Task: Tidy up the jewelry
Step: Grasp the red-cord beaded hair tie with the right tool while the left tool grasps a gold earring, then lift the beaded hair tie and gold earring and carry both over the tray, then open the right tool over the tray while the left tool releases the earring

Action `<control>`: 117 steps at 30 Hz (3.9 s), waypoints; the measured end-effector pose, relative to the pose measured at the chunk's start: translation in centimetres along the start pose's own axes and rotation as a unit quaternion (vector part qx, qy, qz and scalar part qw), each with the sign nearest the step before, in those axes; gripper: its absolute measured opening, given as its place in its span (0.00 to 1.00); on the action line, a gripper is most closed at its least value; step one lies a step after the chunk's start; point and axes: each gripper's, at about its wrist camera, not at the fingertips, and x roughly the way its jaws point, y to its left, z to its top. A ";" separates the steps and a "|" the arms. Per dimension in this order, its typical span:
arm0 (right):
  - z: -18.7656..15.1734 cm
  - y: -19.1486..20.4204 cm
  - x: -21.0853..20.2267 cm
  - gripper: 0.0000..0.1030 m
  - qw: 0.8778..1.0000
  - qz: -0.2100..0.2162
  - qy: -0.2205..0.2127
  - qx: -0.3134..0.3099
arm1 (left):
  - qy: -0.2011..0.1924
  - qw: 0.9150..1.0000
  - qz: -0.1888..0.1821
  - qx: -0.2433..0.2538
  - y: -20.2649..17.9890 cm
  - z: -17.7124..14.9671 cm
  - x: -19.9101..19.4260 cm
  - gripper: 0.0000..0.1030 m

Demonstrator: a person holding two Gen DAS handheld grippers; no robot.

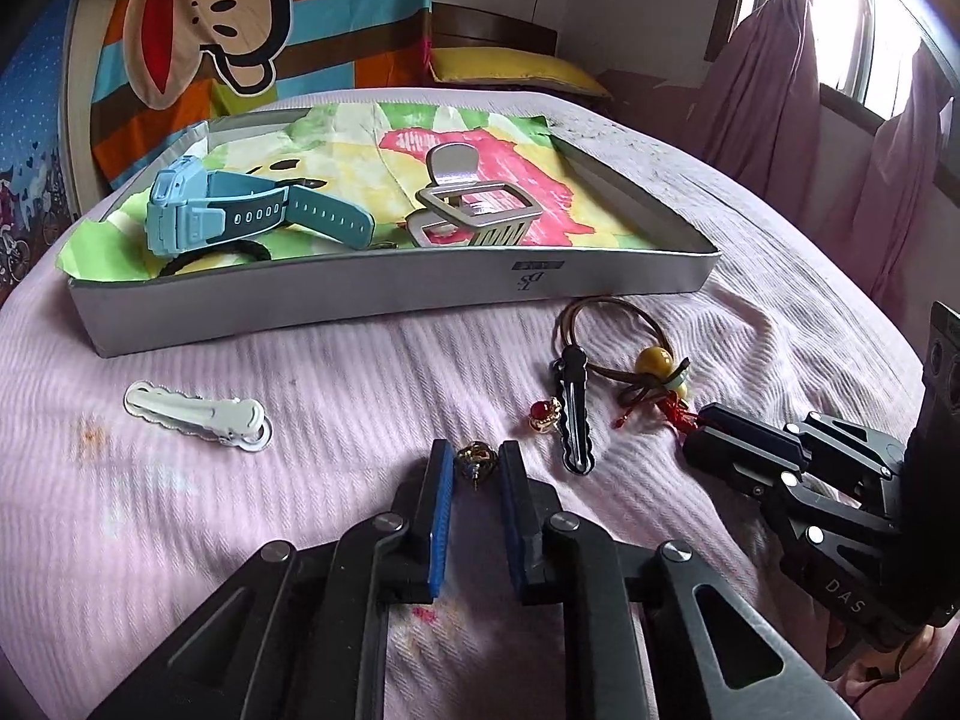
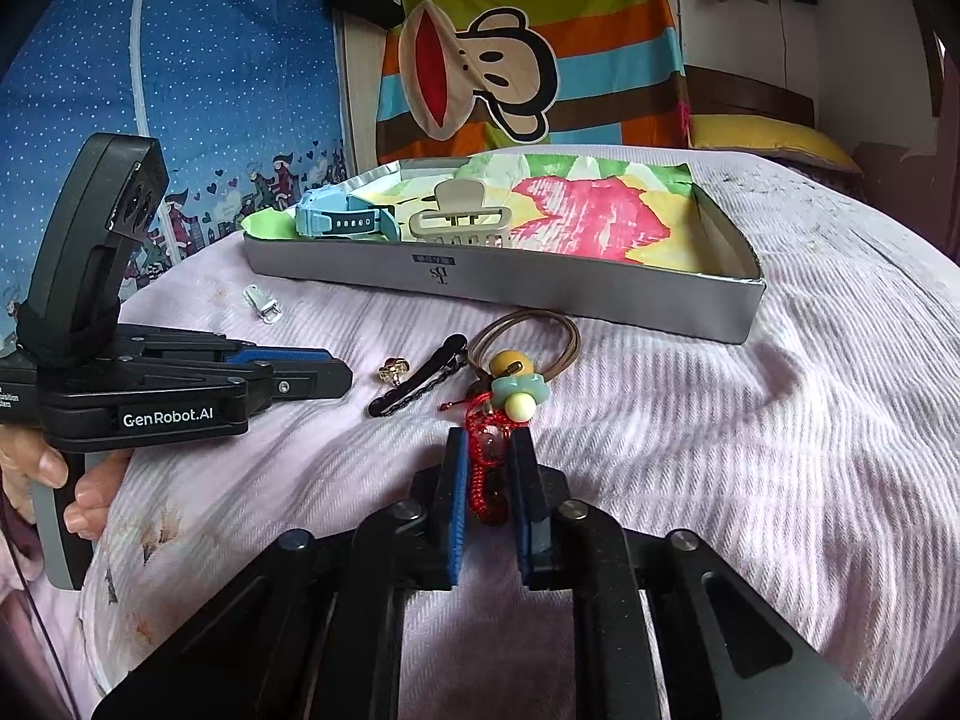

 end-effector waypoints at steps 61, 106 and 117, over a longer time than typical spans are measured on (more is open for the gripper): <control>13.9 -0.8 1.9 0.07 0.989 0.027 -0.141 -0.029 | -0.134 0.988 0.043 -0.069 5.3 12.6 -3.0 0.14; 12.0 -4.5 12.9 0.33 0.995 0.062 0.019 0.074 | -0.027 0.995 0.079 -0.063 6.4 13.2 3.8 0.25; 12.0 -4.3 7.3 0.58 0.996 0.021 -0.050 0.067 | -0.113 0.985 0.076 -0.103 6.3 11.5 -1.2 0.56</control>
